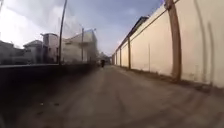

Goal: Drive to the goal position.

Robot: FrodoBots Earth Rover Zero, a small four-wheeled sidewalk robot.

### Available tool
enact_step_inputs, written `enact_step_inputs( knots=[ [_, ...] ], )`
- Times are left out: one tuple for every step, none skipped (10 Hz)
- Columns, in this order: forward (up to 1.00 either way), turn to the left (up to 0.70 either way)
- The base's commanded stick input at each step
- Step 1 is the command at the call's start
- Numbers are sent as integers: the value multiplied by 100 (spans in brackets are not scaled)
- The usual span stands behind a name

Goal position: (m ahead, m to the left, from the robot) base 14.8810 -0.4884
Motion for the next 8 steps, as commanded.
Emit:
enact_step_inputs(
  knots=[
    [100,0],
    [100,0],
    [100,0],
    [100,0],
    [100,0],
    [100,0],
    [100,0],
    [100,0]
  ],
)
